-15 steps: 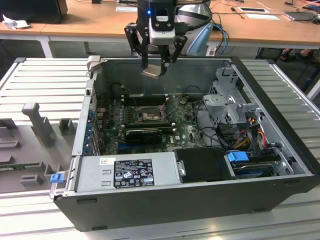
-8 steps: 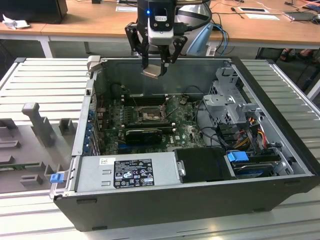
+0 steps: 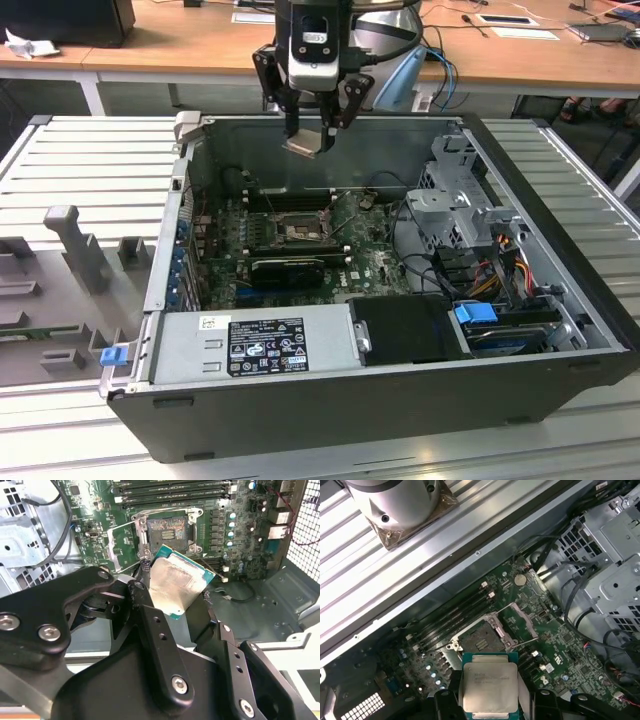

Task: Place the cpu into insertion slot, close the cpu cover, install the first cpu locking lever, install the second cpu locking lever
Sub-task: 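Place the cpu into insertion slot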

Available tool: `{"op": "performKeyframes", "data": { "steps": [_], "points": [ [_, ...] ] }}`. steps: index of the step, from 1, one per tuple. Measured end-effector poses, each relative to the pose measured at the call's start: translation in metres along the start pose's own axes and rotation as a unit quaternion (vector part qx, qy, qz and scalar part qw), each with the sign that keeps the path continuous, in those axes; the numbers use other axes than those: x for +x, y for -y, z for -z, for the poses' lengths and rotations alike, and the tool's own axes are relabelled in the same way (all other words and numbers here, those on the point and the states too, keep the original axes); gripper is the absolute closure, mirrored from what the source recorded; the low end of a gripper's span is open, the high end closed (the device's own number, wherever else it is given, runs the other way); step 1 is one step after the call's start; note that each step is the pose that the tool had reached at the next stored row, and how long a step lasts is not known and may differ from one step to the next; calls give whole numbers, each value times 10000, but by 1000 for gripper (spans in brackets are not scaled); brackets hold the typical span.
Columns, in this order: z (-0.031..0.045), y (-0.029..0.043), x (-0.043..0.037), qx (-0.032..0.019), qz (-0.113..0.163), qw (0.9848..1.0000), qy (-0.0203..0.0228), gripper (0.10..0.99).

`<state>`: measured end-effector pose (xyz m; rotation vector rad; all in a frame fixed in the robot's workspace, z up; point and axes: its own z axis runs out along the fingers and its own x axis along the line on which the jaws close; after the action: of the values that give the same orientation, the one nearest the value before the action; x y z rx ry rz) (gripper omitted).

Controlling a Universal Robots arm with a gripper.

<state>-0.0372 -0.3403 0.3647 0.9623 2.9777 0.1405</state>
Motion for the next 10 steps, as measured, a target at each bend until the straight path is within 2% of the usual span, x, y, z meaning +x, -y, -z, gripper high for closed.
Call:
{"op": "performKeyframes", "data": {
  "steps": [7, 10],
  "points": [
    [-49, 3, -3, 2, -45, 10000, 1, 557],
    [-57, 4, -3, 12, -52, 10000, -12, 557]
  ]
}}
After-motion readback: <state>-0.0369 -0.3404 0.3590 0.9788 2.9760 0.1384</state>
